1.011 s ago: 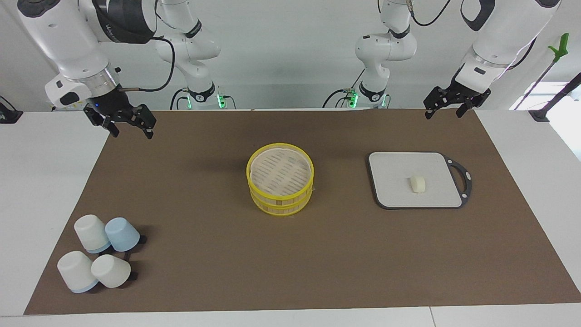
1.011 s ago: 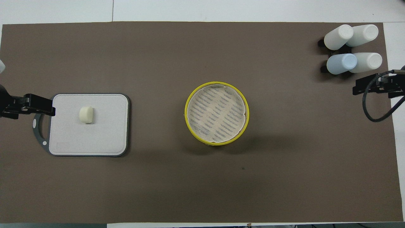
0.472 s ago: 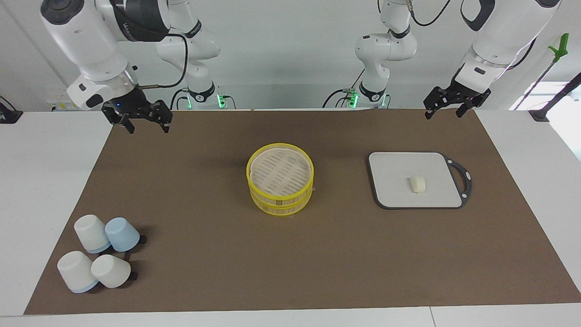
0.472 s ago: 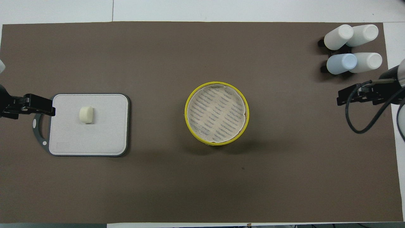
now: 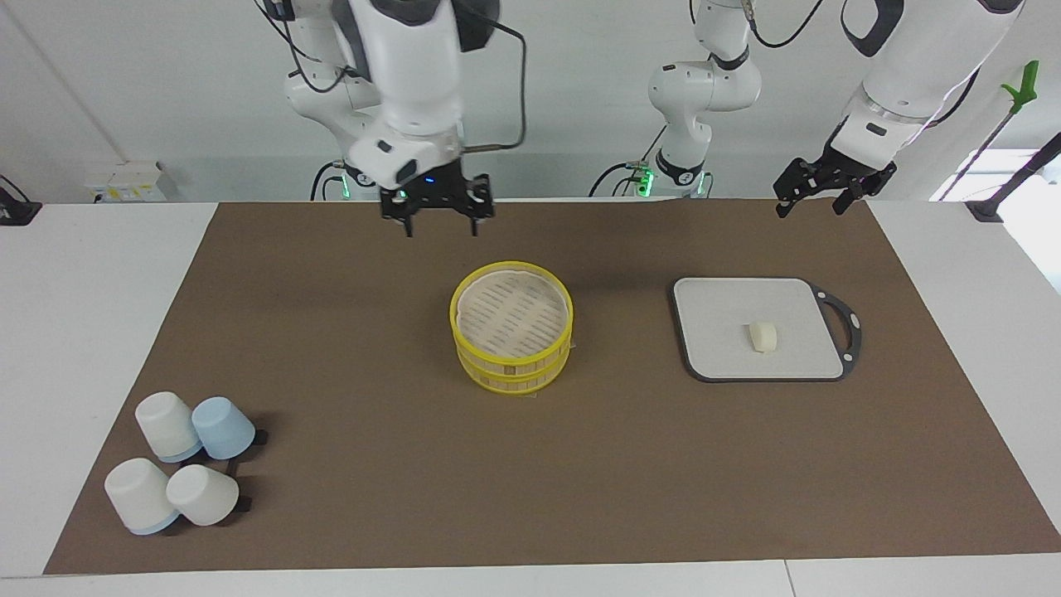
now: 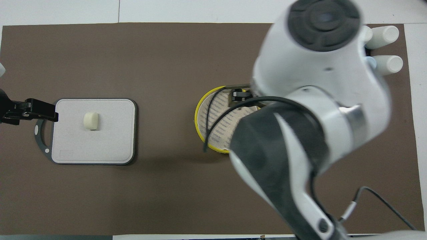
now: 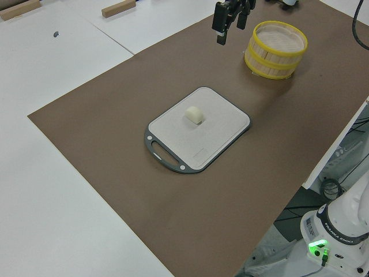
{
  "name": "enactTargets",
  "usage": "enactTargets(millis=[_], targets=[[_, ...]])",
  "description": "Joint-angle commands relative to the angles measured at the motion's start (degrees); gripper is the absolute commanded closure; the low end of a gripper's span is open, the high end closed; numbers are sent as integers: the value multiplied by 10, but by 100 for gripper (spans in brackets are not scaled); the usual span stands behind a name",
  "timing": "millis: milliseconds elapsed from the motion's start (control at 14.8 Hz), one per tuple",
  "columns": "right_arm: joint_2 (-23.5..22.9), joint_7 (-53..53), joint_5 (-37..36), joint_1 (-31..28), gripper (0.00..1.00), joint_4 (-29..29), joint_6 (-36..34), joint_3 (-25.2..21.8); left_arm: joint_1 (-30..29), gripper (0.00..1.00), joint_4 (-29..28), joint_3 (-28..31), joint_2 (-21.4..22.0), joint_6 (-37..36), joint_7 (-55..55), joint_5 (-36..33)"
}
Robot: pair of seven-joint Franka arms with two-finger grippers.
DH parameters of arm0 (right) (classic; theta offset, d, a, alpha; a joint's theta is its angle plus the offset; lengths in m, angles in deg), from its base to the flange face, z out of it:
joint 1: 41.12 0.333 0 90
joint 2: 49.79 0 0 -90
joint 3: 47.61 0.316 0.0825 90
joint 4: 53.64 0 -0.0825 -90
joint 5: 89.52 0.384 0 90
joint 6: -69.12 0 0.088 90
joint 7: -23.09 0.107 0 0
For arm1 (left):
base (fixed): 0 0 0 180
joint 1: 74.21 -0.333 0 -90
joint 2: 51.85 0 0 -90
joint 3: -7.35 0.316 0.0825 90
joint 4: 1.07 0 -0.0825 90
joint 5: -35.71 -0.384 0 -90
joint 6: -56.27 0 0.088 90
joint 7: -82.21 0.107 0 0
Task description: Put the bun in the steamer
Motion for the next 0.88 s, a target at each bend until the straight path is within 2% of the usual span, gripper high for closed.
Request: enactTargets(millis=[0,135,337,607,742,809], targets=[[-79,58,-13,50,0,61,49,-1,2,0,-68,5,24,59,3,1],[-82,59,-18,66,0,13,98,-1,0,0,-136,5,32,132,6,1],[-65,63,-17,81,0,-100,198,-1,-16,0,-228,10,23,242,49,1],[-34,64,-14,83,0,-194,277,0,-20,0,-328,10,-36,418,59,2],[-27,63,-13,82,0,-215,293,0,-20,0,-343,10,-73,489,58,1],[-27,64,-11,82,10,-215,293,0,-20,0,-346,10,-83,505,57,2]])
